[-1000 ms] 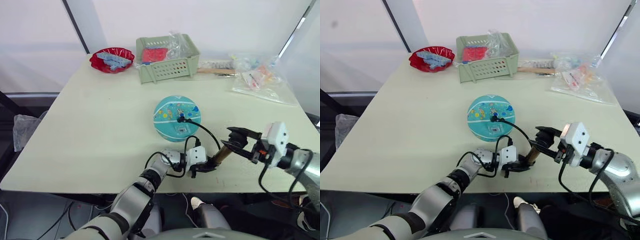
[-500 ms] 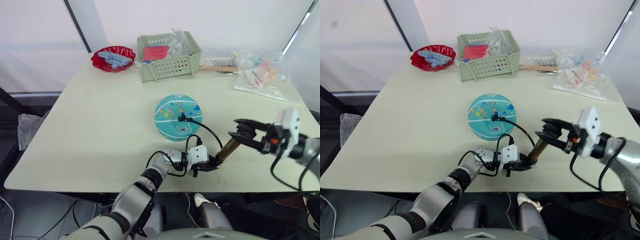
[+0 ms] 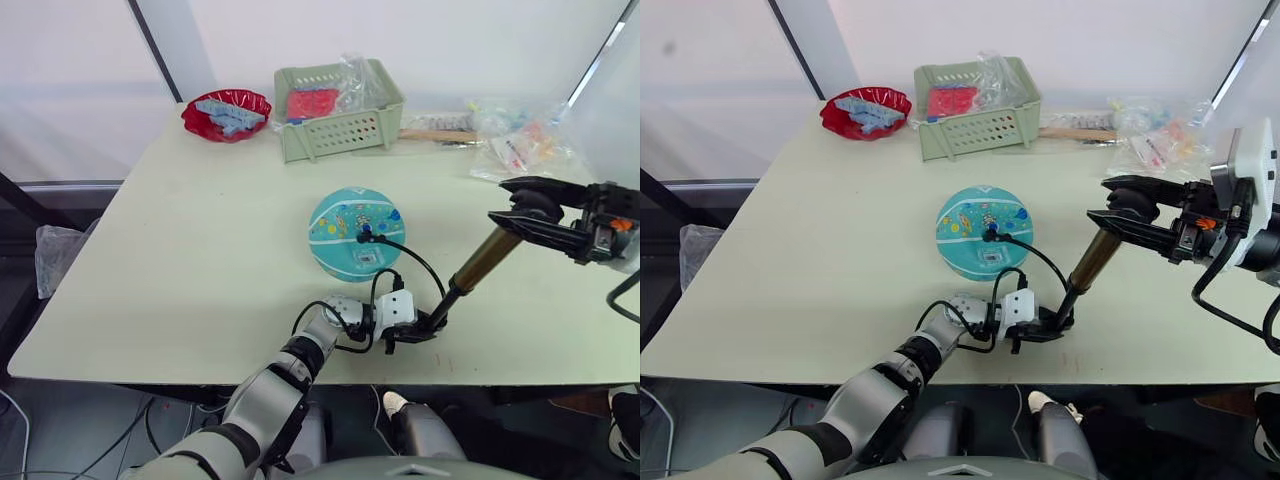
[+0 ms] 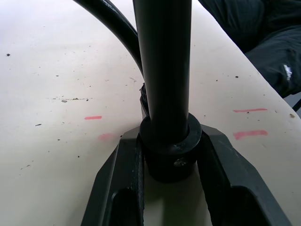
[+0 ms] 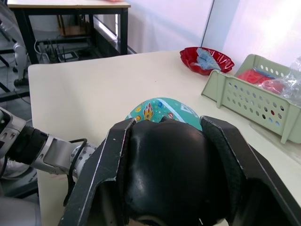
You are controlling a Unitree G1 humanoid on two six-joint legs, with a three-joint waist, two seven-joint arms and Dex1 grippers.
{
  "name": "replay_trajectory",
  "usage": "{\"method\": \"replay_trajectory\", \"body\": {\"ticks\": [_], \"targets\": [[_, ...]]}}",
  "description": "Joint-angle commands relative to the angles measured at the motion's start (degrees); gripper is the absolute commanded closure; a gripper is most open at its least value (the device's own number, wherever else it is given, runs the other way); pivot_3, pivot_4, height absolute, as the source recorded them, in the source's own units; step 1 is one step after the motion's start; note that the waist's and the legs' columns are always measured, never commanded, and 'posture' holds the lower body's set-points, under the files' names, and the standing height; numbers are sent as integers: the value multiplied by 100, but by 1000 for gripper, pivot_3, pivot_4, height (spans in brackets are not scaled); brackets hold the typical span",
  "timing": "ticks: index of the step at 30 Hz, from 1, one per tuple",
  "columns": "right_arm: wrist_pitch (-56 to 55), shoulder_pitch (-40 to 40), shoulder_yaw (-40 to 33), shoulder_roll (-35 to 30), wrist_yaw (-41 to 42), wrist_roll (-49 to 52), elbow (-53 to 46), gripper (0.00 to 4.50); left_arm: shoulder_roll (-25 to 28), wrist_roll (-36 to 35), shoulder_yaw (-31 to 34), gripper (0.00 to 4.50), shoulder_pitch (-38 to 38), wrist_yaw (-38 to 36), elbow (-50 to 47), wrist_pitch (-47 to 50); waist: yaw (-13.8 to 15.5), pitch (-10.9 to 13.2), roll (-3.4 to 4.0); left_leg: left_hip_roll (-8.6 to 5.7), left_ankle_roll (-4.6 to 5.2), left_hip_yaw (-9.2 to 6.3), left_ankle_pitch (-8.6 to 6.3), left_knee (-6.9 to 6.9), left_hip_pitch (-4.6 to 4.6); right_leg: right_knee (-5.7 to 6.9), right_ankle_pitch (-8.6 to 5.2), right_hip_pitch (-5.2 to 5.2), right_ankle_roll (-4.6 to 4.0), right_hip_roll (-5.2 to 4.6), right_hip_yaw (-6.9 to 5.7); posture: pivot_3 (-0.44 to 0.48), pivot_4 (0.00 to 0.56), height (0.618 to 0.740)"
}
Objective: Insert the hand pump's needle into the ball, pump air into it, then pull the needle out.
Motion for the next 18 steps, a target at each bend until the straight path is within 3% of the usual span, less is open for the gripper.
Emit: {"method": "replay_trajectory", "body": {"ticks": [1,11,18], "targets": [[-297,447,164,228,14,-642,-144,2831,295,470,-276,3419,376,-129,572,282,-6,-6,-4,1,0,0,0,0,2,0,0,0,0,2,-2,0,150,736],[-1594,1295,1742,1134,200,-2469,522,2831,315,457,-257,3419,380,-93,571,287,-26,-62,-59,6,0,-1,0,-1,24,6,-11,11,-23,15,-1,0,150,736],[-2306,1463,2273,1478,260,-3330,1136,2832,314,465,-261,3419,409,-72,570,282,-25,-66,-59,4,0,0,0,-3,39,6,-13,24,-27,20,-1,0,150,736]]}}
